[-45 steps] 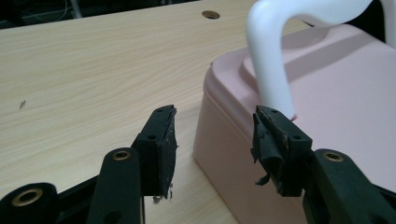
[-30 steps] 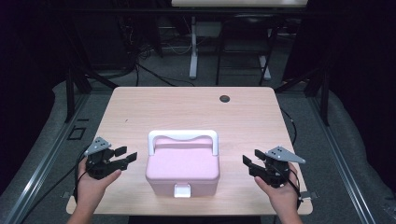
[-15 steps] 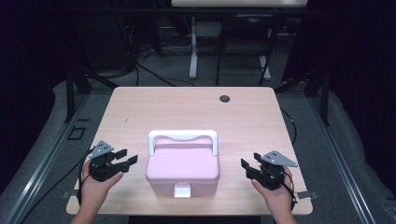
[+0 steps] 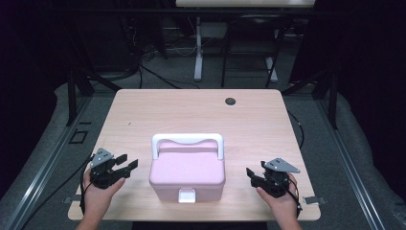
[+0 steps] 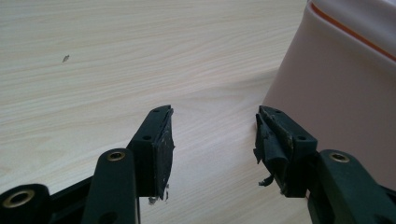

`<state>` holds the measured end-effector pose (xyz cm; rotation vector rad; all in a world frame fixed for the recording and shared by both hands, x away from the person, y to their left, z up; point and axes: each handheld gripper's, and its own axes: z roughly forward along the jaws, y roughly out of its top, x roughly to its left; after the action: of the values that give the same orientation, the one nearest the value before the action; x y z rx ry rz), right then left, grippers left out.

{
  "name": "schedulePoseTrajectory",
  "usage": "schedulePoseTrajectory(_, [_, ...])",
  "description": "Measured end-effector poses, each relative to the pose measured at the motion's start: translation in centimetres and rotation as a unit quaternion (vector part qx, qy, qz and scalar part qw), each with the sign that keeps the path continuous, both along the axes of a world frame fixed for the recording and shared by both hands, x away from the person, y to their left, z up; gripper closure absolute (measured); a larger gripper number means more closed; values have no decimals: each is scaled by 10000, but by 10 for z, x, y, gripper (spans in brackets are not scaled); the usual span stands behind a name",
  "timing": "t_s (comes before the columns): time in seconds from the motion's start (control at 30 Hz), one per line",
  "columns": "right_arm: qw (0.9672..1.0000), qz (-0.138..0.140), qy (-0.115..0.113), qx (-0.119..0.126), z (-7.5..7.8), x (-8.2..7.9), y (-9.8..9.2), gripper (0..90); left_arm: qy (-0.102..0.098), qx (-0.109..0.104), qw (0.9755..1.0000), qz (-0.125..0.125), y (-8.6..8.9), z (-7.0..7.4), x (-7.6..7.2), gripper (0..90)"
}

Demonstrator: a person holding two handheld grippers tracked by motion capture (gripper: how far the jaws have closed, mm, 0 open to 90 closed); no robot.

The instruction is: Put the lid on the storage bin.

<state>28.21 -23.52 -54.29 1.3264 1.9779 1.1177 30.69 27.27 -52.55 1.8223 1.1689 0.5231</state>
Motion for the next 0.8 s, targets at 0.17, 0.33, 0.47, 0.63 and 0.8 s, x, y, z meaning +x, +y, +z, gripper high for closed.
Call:
schedulePoseTrajectory(0.17, [9999,39,107,-121,-6,2,2,355,104,-36,9999,-30,-2,-8,4,463])
schedulePoseTrajectory(0.33, [9998,66,143,-118,-8,3,3,344,209,16,9997,-145,-7,-13,5,470])
schedulePoseTrajectory(0.47, [9997,67,210,-114,-9,4,2,342,285,57,9994,-207,-10,-17,6,474])
schedulePoseTrajectory(0.63, [9996,102,219,-151,-10,4,2,342,350,70,9992,-194,-9,-19,8,474])
schedulePoseTrajectory(0.8, [9994,73,272,-202,-11,4,1,338,389,107,9990,-188,-8,-22,11,474])
